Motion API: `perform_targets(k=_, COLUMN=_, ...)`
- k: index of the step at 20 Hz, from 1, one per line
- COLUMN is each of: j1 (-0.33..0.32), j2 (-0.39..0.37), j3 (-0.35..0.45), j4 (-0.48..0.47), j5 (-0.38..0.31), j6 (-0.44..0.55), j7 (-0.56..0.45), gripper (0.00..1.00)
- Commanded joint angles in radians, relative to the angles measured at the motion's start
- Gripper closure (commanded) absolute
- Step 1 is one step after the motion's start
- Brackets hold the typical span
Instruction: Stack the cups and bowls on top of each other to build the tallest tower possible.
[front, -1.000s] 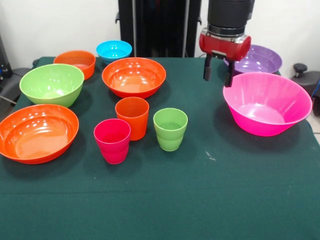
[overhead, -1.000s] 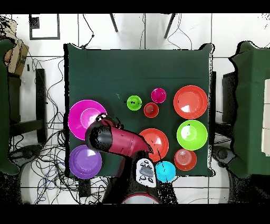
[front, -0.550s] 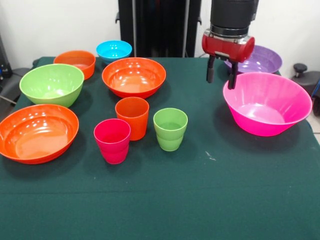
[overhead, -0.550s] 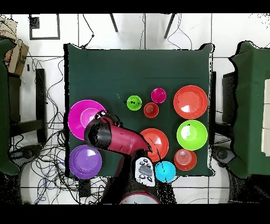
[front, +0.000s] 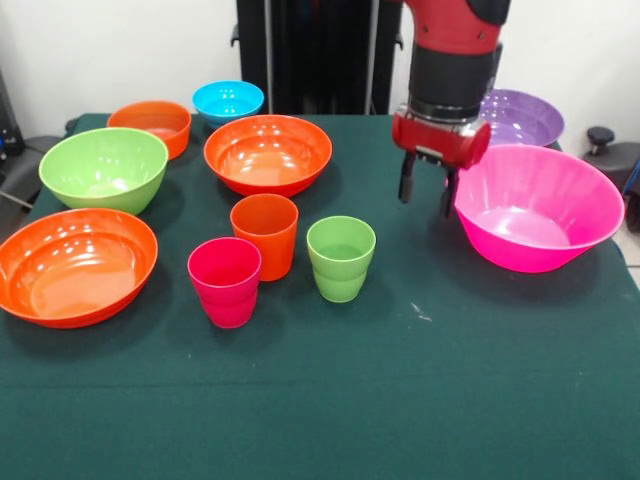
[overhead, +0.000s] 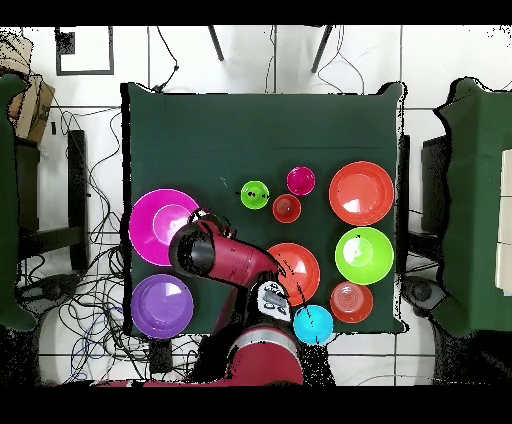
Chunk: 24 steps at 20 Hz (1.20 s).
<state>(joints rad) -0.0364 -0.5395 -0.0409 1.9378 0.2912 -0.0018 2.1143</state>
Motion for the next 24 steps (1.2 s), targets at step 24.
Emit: perform_targets(k=24, j1=0.069, j2=-0.11, j3=-0.013, j4=-0.028, j5=0.059, j6=0.191, j7=0.159, gripper=0.0)
